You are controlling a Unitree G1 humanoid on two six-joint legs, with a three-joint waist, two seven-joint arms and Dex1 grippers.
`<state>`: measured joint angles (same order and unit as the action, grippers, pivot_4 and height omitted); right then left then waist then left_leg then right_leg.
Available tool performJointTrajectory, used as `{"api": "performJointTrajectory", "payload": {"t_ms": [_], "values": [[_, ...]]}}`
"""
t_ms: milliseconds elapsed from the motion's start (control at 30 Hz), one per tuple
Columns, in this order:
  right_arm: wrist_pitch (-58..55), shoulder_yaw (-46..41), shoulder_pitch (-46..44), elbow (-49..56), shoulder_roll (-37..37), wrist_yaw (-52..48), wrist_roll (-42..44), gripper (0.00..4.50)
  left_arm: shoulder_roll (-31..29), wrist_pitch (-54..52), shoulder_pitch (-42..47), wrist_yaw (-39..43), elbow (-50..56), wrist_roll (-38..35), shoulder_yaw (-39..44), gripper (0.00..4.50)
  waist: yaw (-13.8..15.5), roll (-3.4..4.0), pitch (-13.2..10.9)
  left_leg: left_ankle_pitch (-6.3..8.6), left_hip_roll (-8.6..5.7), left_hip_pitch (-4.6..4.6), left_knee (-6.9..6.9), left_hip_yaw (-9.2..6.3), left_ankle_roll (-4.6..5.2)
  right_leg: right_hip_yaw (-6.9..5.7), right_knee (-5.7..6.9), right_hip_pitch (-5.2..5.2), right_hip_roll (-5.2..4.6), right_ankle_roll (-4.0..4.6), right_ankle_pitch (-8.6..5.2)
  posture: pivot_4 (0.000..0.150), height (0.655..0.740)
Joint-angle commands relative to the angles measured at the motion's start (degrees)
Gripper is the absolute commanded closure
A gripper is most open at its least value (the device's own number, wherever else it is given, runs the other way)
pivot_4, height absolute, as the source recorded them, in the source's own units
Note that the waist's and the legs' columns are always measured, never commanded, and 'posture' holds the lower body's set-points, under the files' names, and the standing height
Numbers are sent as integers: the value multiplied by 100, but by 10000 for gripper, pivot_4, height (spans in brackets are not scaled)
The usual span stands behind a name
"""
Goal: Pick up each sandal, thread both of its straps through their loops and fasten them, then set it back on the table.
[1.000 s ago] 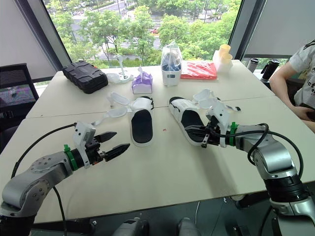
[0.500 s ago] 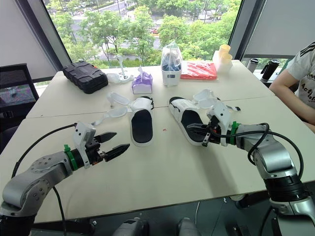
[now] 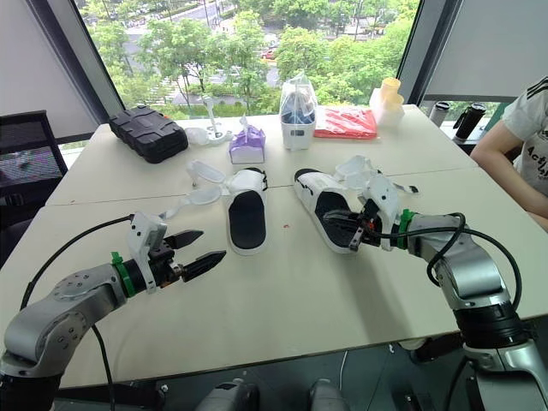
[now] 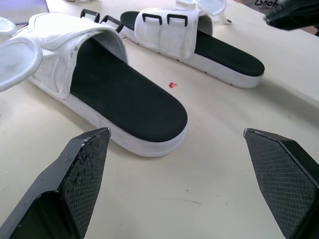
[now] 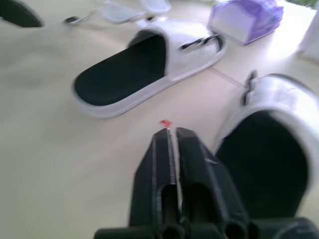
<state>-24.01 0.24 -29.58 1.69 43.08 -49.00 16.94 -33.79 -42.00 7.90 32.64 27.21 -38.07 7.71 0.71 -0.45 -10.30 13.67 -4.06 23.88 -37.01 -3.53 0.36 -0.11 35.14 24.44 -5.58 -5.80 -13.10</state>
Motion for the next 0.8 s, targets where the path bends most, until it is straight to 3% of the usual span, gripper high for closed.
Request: {"api": "performJointTrajectory", "payload": {"t_ms": [33, 167, 200, 533, 800], "values": [[975, 282, -308, -617, 60, 382, -947, 22380, -41, 84, 106, 34, 123, 19, 30, 0, -1, 0, 0, -1, 0, 0, 0, 1, -1, 0, 0, 0, 0, 0, 0, 1500, 7400], [1834, 628, -704, -1432, -52, 681, -1696, 2226, -42, 90, 109, 36, 139, 58, -2, 0, -4, 0, 0, -3, -1, -1, 2, 2, -4, 1, 2, 1, 2, -1, 1, 1500, 7400], [2081, 771, -884, -1732, -116, 793, -1932, 316, -42, 98, 103, 29, 147, 81, -10, 0, -5, 0, 0, -4, -2, -2, 2, 3, -5, 1, 4, 1, 3, -2, 1, 1500, 7400], [4081, 2001, -2588, -4820, -851, 2389, -3991, 316, -36, 81, -2, -27, 289, 171, -12, 0, -135, 1, 0, -14, -6, -15, 6, 6, -21, 7, 19, -2, 15, -12, 10, 1500, 7400], [4594, 2599, -3577, -6817, -1522, 3892, -4938, 316, -27, 66, -122, -107, 413, 170, 33, 0, -171, 1, 0, -27, -6, -24, 19, 6, -43, 11, 27, 0, 18, -9, 11, 1500, 7400]]}}
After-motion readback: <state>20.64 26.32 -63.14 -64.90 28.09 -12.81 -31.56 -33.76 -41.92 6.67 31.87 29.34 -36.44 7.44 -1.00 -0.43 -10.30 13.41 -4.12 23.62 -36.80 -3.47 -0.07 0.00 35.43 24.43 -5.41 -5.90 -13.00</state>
